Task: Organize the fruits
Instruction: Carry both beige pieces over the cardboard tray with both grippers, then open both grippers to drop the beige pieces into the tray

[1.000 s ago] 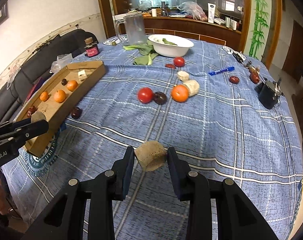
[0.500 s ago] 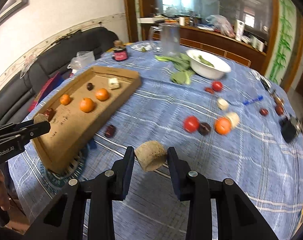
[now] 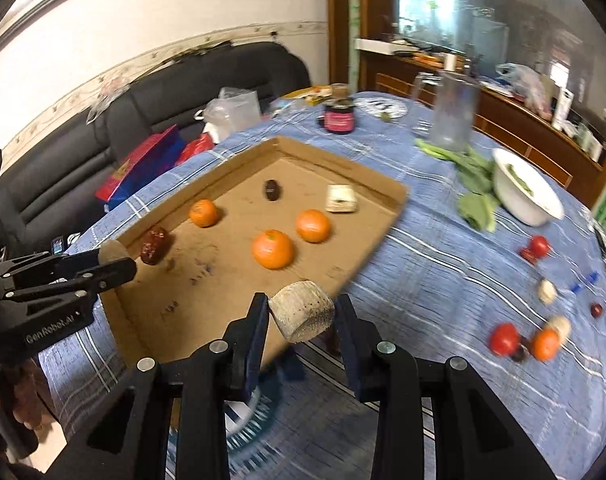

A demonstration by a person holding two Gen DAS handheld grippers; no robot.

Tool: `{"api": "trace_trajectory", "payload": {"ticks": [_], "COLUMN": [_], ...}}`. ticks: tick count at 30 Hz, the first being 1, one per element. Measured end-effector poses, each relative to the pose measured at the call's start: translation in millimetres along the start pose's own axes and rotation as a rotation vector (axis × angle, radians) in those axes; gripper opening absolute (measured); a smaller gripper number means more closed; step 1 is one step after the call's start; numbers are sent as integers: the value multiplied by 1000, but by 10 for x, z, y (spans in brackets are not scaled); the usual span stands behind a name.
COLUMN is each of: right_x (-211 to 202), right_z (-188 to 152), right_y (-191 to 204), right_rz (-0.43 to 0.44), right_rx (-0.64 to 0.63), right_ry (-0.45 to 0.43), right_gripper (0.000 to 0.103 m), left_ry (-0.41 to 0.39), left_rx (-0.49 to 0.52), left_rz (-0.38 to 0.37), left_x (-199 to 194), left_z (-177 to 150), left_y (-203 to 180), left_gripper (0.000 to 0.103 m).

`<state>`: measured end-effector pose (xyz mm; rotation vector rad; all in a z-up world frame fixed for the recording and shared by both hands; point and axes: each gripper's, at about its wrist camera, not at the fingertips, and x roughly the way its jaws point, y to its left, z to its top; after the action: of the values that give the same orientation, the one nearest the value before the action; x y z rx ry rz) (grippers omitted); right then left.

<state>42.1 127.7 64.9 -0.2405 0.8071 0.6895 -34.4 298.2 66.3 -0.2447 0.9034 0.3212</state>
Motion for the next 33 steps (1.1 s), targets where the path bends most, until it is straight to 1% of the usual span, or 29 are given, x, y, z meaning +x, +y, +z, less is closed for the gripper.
{"api": "trace_trajectory", "payload": {"ticks": [2,8,14,21,29,32,33], "right_x": [116,431,676,797,808,800,791], "right_z": [37,75,72,78,71,74,73], "right_y": [87,269,288,258,267,279,283], "right_rz": [21,45,47,48,43,39,36], "right_rx": [-17,-49,-50,-44,-54,-59,-60], "right_ry": [12,62,108,132,141,143,141], "right_gripper": [37,37,37,37,38,43,47], "left_ry": [9,34,49,62,72,78,78], "left_rx": [-1,-13,-21,-29,-24,-14,-13], "left_rz": [9,32,45,52,67,75,77], "left_x": [61,277,413,506,547,546,548], "left_z": [5,44,70,76,60,58,63], "left_y": [30,135,193,238,236,226,218], "left_gripper": [34,34,34,34,34,37,38]}}
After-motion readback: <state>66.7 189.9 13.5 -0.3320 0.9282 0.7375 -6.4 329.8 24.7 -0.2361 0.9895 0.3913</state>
